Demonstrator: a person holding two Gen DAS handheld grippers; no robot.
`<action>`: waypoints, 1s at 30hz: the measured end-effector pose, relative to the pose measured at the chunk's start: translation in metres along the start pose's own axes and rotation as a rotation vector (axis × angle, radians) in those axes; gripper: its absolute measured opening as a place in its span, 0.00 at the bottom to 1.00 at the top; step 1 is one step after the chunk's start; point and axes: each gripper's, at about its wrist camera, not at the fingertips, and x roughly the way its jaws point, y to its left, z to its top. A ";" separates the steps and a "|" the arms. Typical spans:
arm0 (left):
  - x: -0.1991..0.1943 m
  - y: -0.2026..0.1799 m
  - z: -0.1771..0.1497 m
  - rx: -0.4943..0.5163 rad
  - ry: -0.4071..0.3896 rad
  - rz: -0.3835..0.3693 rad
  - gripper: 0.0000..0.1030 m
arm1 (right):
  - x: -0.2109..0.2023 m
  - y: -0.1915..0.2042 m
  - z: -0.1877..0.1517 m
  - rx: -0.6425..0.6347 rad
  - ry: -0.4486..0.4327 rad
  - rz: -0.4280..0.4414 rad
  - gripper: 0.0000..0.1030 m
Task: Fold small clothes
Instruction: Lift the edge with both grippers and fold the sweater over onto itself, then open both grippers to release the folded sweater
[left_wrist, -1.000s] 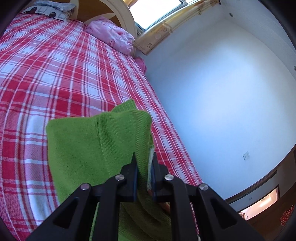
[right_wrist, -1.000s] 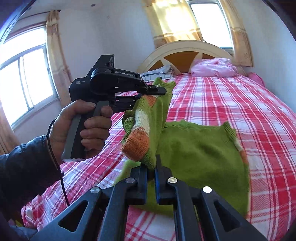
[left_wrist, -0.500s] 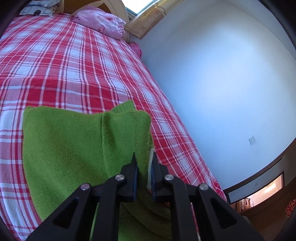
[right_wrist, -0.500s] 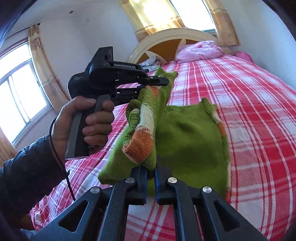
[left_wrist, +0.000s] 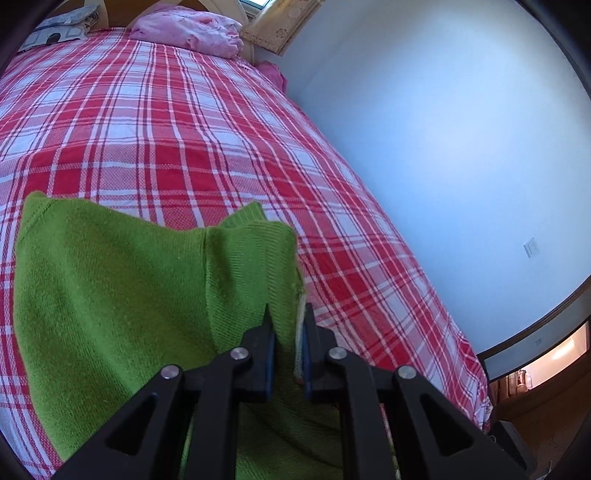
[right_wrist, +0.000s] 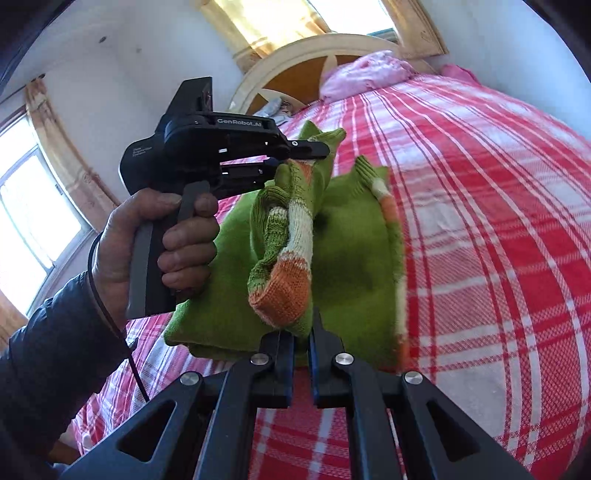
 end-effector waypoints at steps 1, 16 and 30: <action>0.002 -0.002 -0.001 0.007 0.004 0.008 0.12 | 0.000 -0.003 0.000 0.008 0.002 0.000 0.05; -0.039 -0.031 -0.035 0.198 -0.077 0.144 0.56 | -0.002 -0.023 -0.010 0.053 0.021 0.003 0.10; -0.071 0.036 -0.121 0.124 -0.148 0.336 0.79 | 0.014 0.023 0.059 -0.066 -0.040 0.011 0.40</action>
